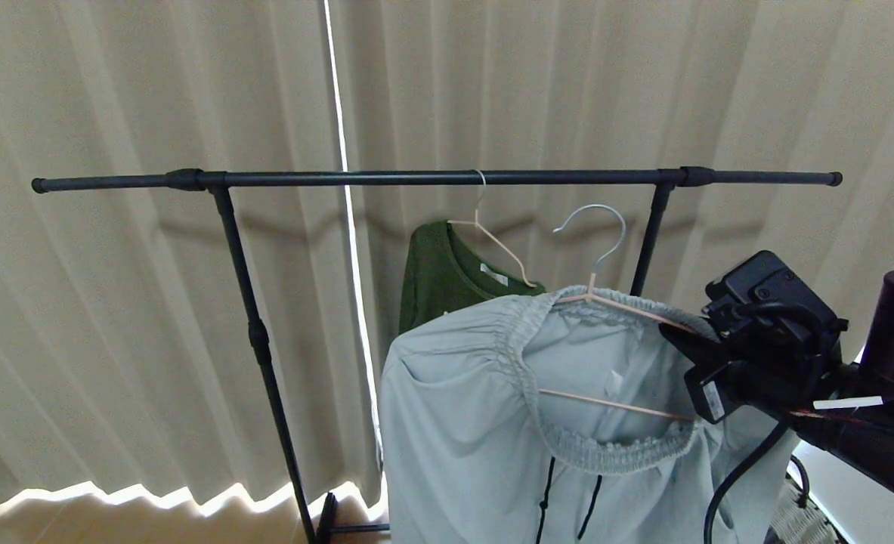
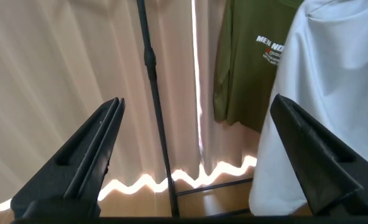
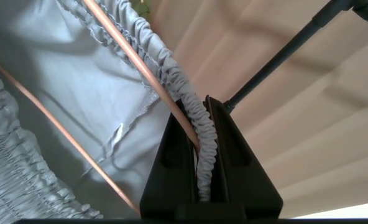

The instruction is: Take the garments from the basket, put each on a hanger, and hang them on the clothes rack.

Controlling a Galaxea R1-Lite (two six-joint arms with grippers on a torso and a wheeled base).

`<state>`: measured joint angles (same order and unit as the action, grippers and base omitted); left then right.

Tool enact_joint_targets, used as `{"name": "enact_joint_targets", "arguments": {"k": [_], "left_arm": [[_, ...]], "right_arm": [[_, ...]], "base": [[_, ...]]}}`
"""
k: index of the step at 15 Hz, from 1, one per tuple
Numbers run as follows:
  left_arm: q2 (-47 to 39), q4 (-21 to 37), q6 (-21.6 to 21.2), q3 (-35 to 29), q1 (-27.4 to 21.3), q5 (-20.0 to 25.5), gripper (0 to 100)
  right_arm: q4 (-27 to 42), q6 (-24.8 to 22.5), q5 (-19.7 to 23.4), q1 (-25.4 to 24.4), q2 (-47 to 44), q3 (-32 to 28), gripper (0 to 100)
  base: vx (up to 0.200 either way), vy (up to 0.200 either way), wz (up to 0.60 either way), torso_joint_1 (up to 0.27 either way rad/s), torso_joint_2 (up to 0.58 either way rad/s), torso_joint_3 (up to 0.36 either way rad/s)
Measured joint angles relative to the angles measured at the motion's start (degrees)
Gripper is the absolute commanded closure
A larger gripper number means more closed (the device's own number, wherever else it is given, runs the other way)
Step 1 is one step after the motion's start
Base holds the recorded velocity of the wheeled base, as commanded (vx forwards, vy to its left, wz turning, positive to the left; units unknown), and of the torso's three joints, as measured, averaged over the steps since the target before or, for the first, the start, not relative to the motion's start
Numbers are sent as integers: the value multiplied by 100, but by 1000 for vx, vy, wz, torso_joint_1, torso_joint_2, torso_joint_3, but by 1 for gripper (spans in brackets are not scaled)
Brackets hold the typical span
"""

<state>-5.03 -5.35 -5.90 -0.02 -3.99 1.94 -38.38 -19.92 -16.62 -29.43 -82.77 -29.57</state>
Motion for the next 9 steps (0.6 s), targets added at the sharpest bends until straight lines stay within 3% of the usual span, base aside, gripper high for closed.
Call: {"name": "enact_joint_targets", "arguments": {"k": [9], "left_arm": [[7,2,-134,2,5,0,0]], "right_arm": [[-7,27,0,2,6,2,100]], "base": [[0,200,0,3,0,1]]}}
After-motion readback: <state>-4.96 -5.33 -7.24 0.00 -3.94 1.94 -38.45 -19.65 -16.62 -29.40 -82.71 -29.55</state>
